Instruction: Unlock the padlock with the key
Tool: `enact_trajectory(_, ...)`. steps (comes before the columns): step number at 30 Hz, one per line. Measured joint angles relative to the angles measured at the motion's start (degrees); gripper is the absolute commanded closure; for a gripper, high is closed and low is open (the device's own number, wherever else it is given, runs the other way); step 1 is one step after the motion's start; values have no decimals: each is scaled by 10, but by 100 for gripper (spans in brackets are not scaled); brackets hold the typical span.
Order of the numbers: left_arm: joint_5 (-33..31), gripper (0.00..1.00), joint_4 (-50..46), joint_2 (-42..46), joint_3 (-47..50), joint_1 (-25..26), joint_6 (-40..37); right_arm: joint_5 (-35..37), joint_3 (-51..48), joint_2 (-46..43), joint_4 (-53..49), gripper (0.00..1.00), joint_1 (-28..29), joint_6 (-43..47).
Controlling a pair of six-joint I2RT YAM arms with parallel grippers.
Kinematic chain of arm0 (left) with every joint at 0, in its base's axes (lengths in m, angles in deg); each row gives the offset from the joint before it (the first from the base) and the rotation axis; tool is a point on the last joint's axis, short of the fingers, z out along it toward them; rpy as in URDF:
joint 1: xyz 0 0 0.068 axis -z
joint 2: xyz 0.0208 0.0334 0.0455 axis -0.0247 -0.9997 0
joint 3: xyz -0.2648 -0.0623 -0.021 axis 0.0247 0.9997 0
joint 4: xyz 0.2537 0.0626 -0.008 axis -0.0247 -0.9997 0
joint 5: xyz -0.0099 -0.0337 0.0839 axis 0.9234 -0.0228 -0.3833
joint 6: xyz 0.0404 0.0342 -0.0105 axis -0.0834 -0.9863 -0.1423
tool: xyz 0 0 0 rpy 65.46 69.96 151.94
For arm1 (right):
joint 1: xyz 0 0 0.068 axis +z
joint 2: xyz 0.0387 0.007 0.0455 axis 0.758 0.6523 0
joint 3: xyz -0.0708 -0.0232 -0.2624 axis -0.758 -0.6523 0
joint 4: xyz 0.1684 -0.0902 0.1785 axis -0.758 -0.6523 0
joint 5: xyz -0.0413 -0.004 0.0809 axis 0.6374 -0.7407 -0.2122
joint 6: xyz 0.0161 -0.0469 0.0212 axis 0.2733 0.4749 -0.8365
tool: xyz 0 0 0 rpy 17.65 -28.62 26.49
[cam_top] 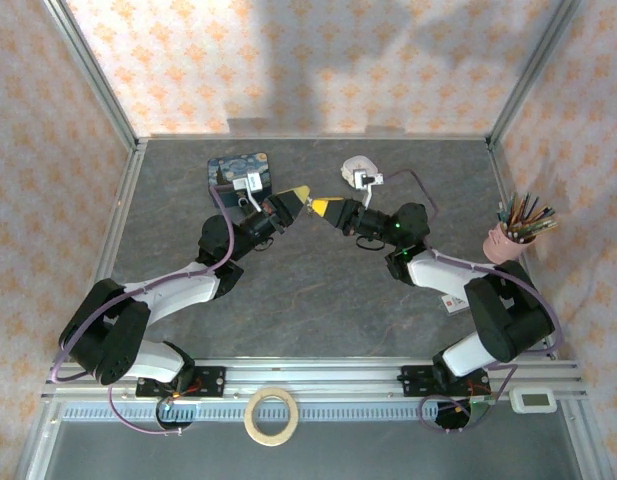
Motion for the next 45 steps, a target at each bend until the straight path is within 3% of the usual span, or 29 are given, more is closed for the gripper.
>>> enact_trajectory(3,-1,100,0,0,0,0,1,3,0,0,1,100,0,0)
enact_trajectory(4,-1,96,0,0,0,0,2,3,0,0,1,100,-1,0)
enact_trajectory(5,-2,86,0,0,0,0,3,3,0,0,1,100,-1,0)
enact_trajectory(7,-3,50,0,0,0,0,2,4,0,1,0,100,-3,0)
enact_trajectory(8,-3,38,0,0,1,0,4,4,0,2,-1,100,-5,0)
enact_trajectory(10,-3,21,-3,2,2,-4,4,7,0,5,-6,100,-11,2)
enact_trajectory(11,-4,19,-6,5,5,-9,4,9,0,6,-12,100,-14,4)
enact_trajectory(16,-21,19,-60,43,23,-84,-3,29,0,5,-74,100,-23,40)
enact_trajectory(20,-62,26,-170,69,23,-152,-26,56,8,0,-165,100,-23,92)
enact_trajectory(26,-100,29,-331,28,23,-239,-68,100,11,-8,-265,100,-23,144)
enact_trajectory(28,-115,32,-380,3,17,-246,-90,110,12,-8,-288,100,-23,154)
enact_trajectory(32,-146,47,-470,-64,-26,-247,-145,123,17,-8,-315,100,-23,167)
enact_trajectory(38,-179,46,-504,-158,-96,-247,-197,130,20,-8,-333,100,-23,179)
enact_trajectory(45,-183,46,-490,-255,-138,-247,-193,132,20,-8,-337,100,-23,182)
